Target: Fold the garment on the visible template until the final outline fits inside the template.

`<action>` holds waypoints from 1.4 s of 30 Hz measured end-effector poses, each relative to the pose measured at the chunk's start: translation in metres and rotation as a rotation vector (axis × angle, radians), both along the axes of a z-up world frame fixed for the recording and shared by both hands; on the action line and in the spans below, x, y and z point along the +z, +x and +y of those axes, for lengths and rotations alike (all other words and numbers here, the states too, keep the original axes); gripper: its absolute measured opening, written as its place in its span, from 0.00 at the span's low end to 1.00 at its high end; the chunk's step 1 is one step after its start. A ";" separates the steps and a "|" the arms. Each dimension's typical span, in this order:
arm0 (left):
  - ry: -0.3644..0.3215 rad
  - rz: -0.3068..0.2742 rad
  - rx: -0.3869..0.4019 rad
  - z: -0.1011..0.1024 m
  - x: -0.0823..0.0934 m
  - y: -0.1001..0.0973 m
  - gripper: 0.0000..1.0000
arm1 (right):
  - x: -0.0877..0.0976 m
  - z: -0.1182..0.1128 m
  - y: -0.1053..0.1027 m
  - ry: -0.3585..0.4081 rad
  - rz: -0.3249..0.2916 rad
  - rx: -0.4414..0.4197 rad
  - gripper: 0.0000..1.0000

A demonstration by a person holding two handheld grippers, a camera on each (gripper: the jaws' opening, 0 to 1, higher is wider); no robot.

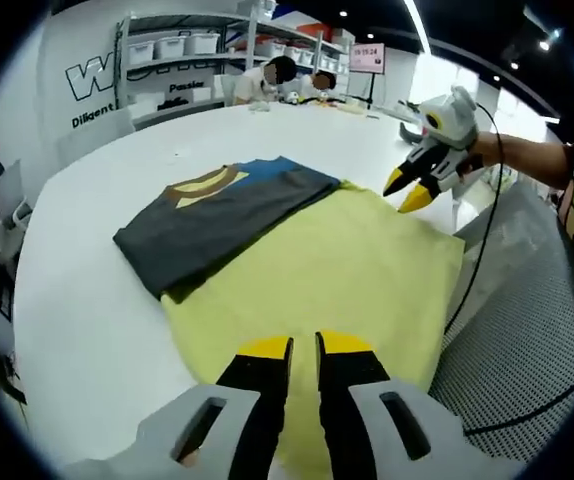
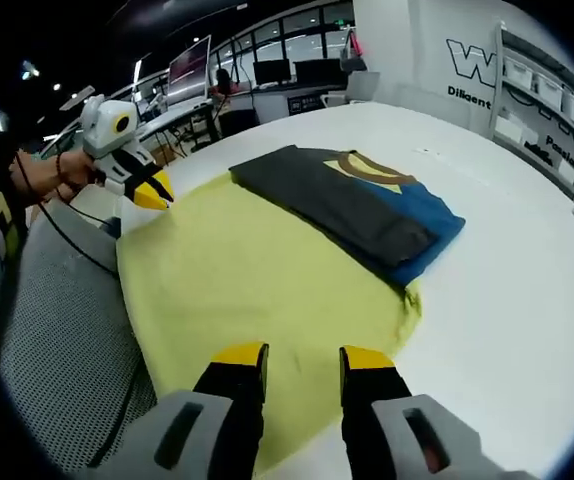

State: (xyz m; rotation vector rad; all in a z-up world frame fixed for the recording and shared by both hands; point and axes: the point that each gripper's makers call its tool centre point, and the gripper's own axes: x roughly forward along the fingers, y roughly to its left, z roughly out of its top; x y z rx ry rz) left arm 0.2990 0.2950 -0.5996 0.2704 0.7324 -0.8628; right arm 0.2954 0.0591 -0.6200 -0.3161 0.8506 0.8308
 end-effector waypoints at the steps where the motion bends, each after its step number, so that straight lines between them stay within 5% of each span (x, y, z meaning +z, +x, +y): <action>1: 0.014 0.013 -0.007 0.002 -0.002 -0.004 0.20 | 0.000 0.001 -0.003 -0.002 0.002 0.009 0.26; 7: 0.058 0.054 -0.026 0.010 -0.005 -0.021 0.35 | 0.000 0.002 -0.016 -0.001 0.023 0.030 0.25; 9: 0.092 0.070 -0.036 0.015 -0.008 -0.028 0.39 | -0.002 0.006 -0.023 0.052 0.073 0.015 0.26; 13: 0.084 0.081 -0.041 0.015 -0.009 -0.036 0.39 | -0.002 0.000 -0.026 -0.019 0.021 0.063 0.25; 25: 0.161 0.066 -0.126 0.022 -0.011 -0.047 0.39 | -0.008 0.005 -0.059 -0.080 0.097 0.172 0.27; 42: 0.254 0.078 -0.146 0.035 -0.032 -0.059 0.41 | -0.021 -0.006 -0.079 -0.246 0.076 0.324 0.26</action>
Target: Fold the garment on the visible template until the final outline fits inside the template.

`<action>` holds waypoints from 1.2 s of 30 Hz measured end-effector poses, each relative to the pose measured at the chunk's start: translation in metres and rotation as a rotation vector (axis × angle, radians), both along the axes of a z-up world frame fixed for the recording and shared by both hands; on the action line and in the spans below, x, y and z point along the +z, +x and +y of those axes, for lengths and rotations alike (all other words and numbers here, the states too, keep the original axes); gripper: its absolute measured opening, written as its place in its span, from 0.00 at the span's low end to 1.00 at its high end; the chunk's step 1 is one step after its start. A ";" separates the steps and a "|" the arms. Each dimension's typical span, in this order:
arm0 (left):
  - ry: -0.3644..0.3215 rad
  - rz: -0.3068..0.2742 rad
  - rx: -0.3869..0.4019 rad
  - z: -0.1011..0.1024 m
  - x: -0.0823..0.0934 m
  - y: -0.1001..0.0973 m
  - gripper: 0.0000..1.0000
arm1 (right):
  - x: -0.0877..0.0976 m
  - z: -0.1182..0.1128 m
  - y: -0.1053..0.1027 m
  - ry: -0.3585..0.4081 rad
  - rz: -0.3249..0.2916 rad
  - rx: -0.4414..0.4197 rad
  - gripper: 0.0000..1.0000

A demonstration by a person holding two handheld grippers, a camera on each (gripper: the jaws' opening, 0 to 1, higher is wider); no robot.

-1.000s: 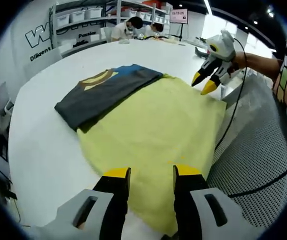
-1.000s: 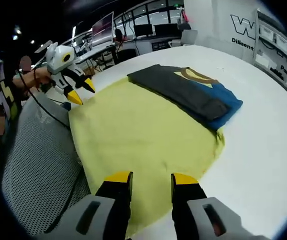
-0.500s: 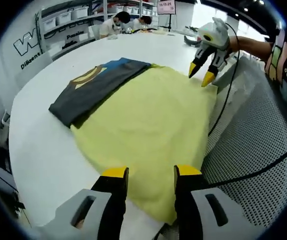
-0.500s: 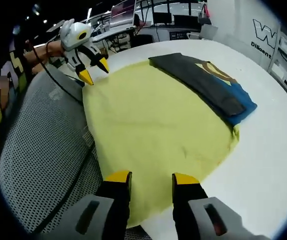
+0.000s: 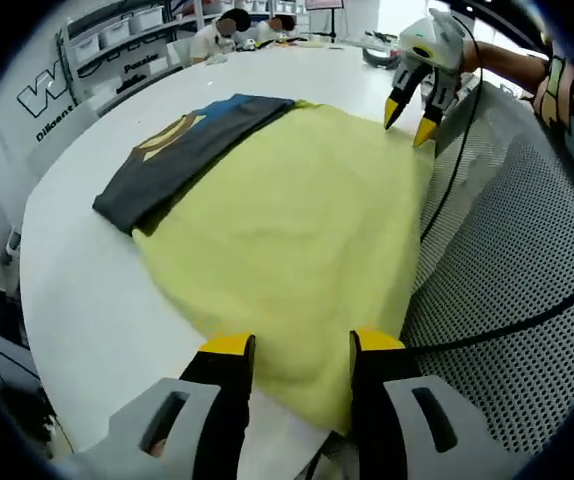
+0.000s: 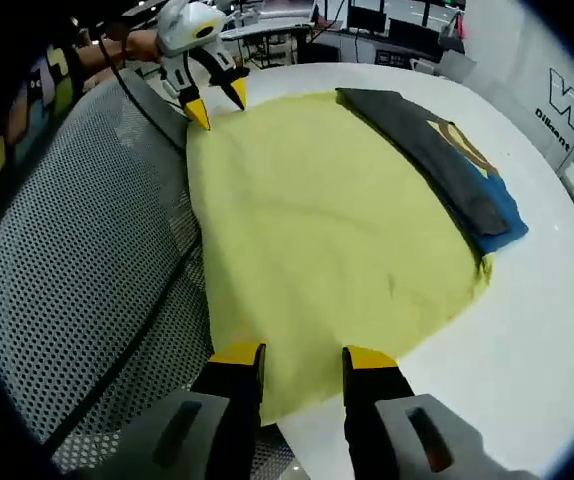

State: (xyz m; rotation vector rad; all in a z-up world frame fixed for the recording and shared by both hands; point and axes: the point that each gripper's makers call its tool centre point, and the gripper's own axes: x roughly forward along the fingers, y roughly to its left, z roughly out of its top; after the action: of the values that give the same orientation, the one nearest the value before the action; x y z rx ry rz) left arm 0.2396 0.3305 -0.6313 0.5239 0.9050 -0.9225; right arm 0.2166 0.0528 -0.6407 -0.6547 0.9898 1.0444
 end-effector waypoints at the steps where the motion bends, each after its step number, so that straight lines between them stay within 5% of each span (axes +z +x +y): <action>1: -0.001 0.002 0.008 0.000 -0.001 0.000 0.41 | 0.002 0.002 0.001 0.025 0.006 -0.024 0.26; 8: 0.053 0.002 0.011 0.006 -0.011 -0.003 0.40 | -0.004 -0.005 0.006 -0.012 -0.002 -0.023 0.25; 17: 0.036 0.009 0.036 0.006 -0.010 -0.002 0.40 | -0.006 -0.006 0.006 -0.050 -0.011 0.003 0.24; 22: 0.036 0.007 0.085 0.008 -0.010 0.007 0.32 | -0.006 -0.006 0.006 -0.054 -0.008 0.021 0.17; 26: 0.034 0.005 0.134 0.010 -0.010 0.014 0.26 | -0.006 -0.013 0.023 -0.059 -0.043 -0.065 0.01; 33: 0.009 -0.021 0.167 0.005 -0.010 0.023 0.08 | -0.008 -0.013 0.024 -0.085 -0.041 -0.081 0.00; 36: 0.012 -0.019 0.180 0.002 -0.010 0.025 0.06 | -0.007 -0.013 0.025 -0.043 -0.003 -0.201 0.00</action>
State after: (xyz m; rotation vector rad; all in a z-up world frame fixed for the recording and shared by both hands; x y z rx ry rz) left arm 0.2650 0.3322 -0.6417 0.4530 0.9253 -0.7487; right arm 0.2421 0.0395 -0.6480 -0.5784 1.0546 0.8472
